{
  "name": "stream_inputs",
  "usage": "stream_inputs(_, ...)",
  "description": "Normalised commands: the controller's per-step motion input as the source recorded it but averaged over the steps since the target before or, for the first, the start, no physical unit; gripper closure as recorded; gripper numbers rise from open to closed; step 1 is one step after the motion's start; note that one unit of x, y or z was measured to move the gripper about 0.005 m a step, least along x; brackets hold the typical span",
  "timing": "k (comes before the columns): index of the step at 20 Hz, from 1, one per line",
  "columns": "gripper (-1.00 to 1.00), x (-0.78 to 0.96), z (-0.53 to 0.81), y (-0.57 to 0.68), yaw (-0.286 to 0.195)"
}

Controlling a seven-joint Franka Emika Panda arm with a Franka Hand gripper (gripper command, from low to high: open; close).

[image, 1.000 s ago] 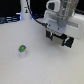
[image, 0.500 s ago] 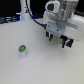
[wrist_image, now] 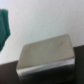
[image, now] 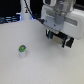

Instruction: Open the kcup holder, insert the kcup into the holder, and close the kcup holder

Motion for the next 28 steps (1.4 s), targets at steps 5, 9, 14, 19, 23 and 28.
stream_inputs(5,-1.00,-0.02,0.31,-0.48,-0.259)
stream_inputs(9,-1.00,-0.03,0.25,-0.42,-0.286)
stream_inputs(14,-1.00,-0.08,0.11,-0.41,-0.292)
stream_inputs(19,-1.00,-0.19,0.02,-0.41,-0.291)
stream_inputs(23,-1.00,-0.21,-0.02,-0.45,-0.289)
stream_inputs(28,-1.00,-0.27,-0.13,-0.45,-0.287)
